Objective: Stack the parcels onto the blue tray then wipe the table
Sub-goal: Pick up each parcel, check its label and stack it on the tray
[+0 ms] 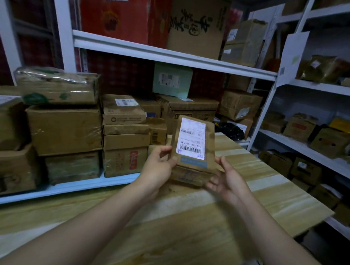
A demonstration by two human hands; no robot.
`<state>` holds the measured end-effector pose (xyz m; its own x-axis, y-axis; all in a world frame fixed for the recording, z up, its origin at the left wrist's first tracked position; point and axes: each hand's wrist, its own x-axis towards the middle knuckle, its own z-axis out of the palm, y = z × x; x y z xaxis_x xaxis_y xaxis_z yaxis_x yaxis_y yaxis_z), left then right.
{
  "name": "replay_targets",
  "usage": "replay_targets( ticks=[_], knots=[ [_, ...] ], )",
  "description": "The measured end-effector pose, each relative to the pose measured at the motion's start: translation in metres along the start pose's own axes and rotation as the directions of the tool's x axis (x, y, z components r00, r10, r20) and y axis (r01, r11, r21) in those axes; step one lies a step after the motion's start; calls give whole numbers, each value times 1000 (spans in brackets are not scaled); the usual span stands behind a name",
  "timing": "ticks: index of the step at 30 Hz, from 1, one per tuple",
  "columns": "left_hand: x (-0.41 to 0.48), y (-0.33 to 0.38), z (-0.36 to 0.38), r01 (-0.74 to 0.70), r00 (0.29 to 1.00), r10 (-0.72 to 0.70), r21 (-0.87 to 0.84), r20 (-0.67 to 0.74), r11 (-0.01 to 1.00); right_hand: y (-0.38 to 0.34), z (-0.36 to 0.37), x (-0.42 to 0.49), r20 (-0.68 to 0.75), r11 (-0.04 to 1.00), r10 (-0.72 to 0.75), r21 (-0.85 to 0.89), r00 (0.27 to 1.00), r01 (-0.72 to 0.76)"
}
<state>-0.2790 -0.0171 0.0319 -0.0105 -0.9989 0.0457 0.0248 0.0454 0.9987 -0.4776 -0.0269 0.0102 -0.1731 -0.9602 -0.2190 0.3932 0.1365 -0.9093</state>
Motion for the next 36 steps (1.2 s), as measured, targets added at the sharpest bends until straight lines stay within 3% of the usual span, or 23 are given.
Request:
replay_targets(
  ticks=[7, 18, 36],
  knots=[
    [-13, 4, -15, -78, 997, 78, -11, 24, 997, 7, 7, 1, 18, 985, -88, 152, 996, 84],
    [-22, 2, -21, -177, 984, 176, 67, 21, 982, 12, 9, -2, 66, 967, -165, 206, 984, 148],
    [-18, 0, -16, -125, 992, 125, 82, 10, 989, 15, 7, -5, 95, 967, -191, 191, 977, 171]
  ],
)
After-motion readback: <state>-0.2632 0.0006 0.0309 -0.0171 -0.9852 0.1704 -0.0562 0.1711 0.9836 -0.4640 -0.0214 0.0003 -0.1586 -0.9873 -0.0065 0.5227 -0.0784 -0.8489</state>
